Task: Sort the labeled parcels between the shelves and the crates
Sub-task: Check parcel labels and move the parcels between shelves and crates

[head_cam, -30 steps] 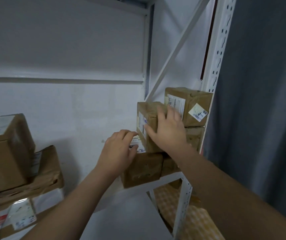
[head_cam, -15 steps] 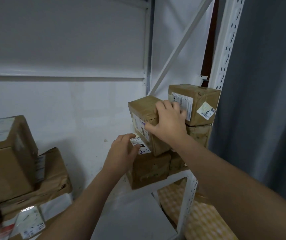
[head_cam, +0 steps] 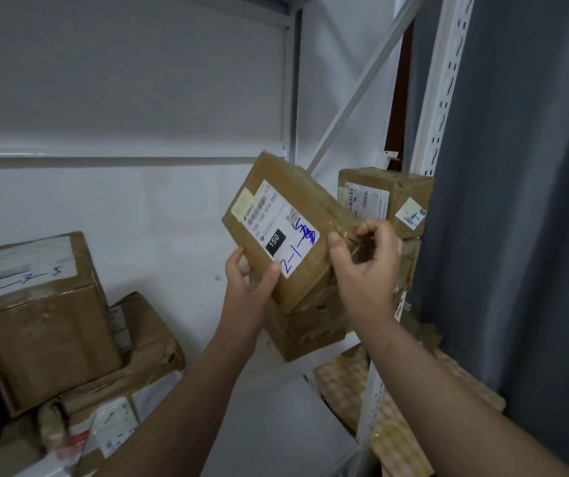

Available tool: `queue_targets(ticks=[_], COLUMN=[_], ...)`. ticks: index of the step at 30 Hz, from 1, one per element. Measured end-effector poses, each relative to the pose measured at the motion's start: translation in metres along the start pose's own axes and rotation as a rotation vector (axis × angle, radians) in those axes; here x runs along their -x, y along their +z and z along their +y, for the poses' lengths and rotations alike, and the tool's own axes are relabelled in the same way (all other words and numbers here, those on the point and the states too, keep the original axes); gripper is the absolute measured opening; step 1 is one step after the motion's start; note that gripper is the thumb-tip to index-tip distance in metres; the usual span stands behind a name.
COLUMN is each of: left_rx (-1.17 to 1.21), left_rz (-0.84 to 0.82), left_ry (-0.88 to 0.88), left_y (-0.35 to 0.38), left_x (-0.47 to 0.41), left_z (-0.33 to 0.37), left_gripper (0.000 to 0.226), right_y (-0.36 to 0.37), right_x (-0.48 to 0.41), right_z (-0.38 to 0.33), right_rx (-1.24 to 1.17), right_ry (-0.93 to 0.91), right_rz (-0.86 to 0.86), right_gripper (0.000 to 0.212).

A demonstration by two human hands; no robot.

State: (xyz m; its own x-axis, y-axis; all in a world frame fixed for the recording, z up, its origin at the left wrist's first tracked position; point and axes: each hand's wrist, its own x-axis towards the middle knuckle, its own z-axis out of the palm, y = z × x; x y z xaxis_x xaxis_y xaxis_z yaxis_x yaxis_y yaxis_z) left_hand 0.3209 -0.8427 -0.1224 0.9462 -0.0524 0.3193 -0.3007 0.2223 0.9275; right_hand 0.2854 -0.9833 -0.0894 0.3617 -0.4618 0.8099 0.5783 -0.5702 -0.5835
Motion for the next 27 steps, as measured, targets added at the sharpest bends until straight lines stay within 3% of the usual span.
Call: queue_targets(ticks=[4, 10, 13, 15, 19, 27], left_rx=[0.088, 0.093, 0.019, -0.009, -0.081, -0.067], left_rz=[0.011, -0.264, -0.305, -0.313, -0.322, -0.28], left_ry=[0.113, 0.126, 0.153, 0.166, 0.193, 0.152], left_y=[-0.011, -0.03, -0.039, -0.046, -0.052, -0.054], left_x=[0.011, 0.028, 0.041, 0.053, 0.078, 0.102], left_z=[0.011, 0.017, 0.009, -0.004, -0.021, -0.027], left_gripper=[0.051, 0.065, 0.07, 0.072, 0.072, 0.067], right_y=[-0.01, -0.035, -0.046, -0.05, -0.052, -0.061], right_x=[0.027, 0.06, 0.074, 0.082, 0.097, 0.117], right_z=[-0.012, -0.016, -0.018, -0.022, -0.03, -0.035], right_rx=[-0.162, -0.164, -0.183, -0.2, -0.224, -0.241], right_ry=[0.171, 0.292, 0.401, 0.411, 0.385, 0.391], right_rz=[-0.02, -0.267, -0.334, -0.319, -0.249, -0.322], right_gripper=[0.021, 0.052, 0.047, 0.035, 0.037, 0.034])
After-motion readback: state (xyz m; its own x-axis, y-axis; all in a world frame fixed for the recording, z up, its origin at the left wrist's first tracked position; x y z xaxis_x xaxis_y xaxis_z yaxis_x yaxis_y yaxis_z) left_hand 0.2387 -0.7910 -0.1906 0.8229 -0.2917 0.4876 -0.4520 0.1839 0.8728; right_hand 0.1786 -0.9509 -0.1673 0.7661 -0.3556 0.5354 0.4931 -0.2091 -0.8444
